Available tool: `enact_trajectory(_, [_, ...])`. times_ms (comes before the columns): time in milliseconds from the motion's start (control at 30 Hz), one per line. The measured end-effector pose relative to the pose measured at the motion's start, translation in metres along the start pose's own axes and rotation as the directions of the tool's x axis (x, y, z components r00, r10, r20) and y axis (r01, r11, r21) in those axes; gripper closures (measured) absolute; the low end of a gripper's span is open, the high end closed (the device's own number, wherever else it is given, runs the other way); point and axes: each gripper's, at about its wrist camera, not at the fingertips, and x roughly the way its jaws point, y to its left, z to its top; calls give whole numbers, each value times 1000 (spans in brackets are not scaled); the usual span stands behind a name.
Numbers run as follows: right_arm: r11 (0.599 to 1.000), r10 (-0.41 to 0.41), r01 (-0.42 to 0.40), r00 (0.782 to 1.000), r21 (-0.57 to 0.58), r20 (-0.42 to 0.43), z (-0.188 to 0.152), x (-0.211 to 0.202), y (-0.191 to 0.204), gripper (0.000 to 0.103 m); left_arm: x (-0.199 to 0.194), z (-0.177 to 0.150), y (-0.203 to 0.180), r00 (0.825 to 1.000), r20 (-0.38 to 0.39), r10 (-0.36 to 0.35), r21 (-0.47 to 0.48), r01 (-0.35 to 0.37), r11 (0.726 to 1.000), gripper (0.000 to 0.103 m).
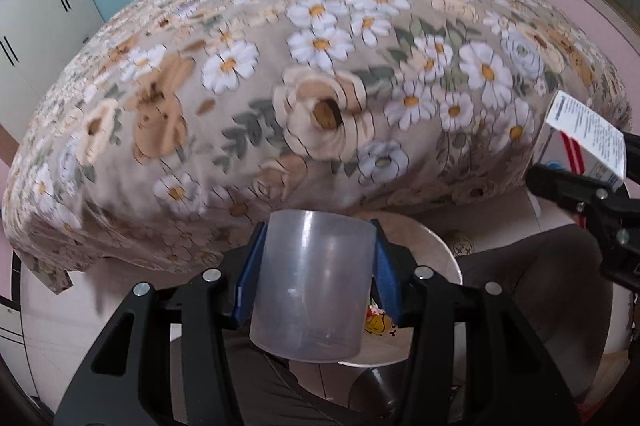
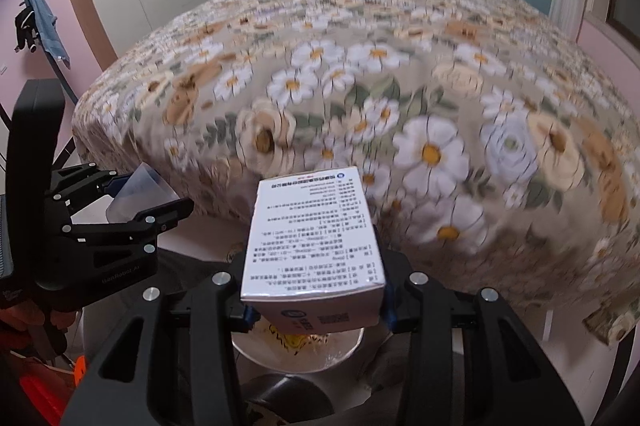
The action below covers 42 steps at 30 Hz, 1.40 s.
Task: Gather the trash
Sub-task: 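Carry the white box and clear cup with both grippers over the trash bin, then open both grippers to drop the white box and cup into the bin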
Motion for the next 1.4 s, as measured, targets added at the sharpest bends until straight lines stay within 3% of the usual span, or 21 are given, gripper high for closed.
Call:
enact_trajectory(433, [999, 15, -11, 991, 38, -130, -36, 60, -1, 57, 63, -29, -7, 994, -108, -31, -39, 27, 999, 53])
enact_trajectory(733, [998, 22, -9, 974, 58, -224, -59, 106, 0, 57, 104, -40, -1, 982, -180, -54, -84, 39, 996, 53])
enact_trajectory(967, [996, 40, -8, 936, 92, -350, -85, 156, -3, 57, 143, -52, -12, 960, -267, -88, -96, 64, 993, 52])
enact_trajectory(1100, [992, 63, -11, 903, 124, -424, -96, 185, -5, 56, 171, -62, -15, 936, -330, -123, -134, 83, 987, 52])
enact_trajectory(1300, [991, 61, 3, 871, 130, -488, -105, 213, -7, 56, 206, -71, -19, 907, -397, -143, -148, 91, 985, 52])
enact_trajectory(1400, [994, 41, 19, 842, 106, -539, -114, 235, -7, 56, 225, -74, -17, 886, -436, -159, -172, 91, 981, 52])
